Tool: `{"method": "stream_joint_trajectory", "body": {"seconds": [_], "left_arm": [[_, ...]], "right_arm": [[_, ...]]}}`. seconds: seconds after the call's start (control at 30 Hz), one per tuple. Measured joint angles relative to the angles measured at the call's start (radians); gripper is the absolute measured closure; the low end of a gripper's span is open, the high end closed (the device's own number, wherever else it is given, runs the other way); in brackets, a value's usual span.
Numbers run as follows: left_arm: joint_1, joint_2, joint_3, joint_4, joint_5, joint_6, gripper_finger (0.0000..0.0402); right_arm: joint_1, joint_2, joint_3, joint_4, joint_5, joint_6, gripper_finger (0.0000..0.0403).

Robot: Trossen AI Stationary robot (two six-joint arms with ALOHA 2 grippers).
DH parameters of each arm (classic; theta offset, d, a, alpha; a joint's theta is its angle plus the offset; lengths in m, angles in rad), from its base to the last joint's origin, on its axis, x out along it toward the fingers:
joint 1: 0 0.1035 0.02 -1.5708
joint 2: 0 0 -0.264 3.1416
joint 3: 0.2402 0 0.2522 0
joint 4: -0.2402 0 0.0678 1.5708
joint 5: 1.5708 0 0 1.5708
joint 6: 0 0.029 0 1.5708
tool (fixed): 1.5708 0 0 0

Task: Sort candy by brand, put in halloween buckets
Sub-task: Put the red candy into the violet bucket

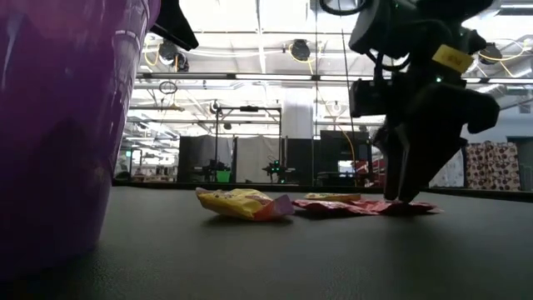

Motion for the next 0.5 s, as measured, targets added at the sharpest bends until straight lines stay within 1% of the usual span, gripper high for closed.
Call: {"method": "stream_joint_trajectory", "body": {"seconds": [0.1, 0.17, 0.27, 0.33, 0.4, 0.5], "left_arm": [[0.000, 0.000, 0.000, 0.000, 0.000, -0.006, 0.0173], [0.000, 0.000, 0.000, 0.000, 0.005, -0.007, 0.0173], [0.000, 0.000, 0.000, 0.000, 0.011, -0.007, 0.0173], [0.000, 0.000, 0.000, 0.000, 0.011, -0.007, 0.0173], [0.000, 0.000, 0.000, 0.001, 0.011, -0.007, 0.0173], [0.000, 0.000, 0.000, 0.001, 0.011, -0.005, 0.0173]], "right_arm": [[-0.020, 0.000, -0.030, 0.056, -0.080, 0.022, 0.0160], [-0.019, 0.000, -0.037, 0.087, -0.151, 0.050, 0.0160], [0.006, 0.000, -0.038, 0.111, -0.254, 0.115, 0.0160], [0.030, -0.018, -0.038, 0.119, -0.298, 0.155, 0.0160], [0.054, -0.044, -0.037, 0.117, -0.287, 0.180, 0.0160], [0.089, -0.075, -0.036, 0.063, -0.147, 0.179, 0.0160]]}}
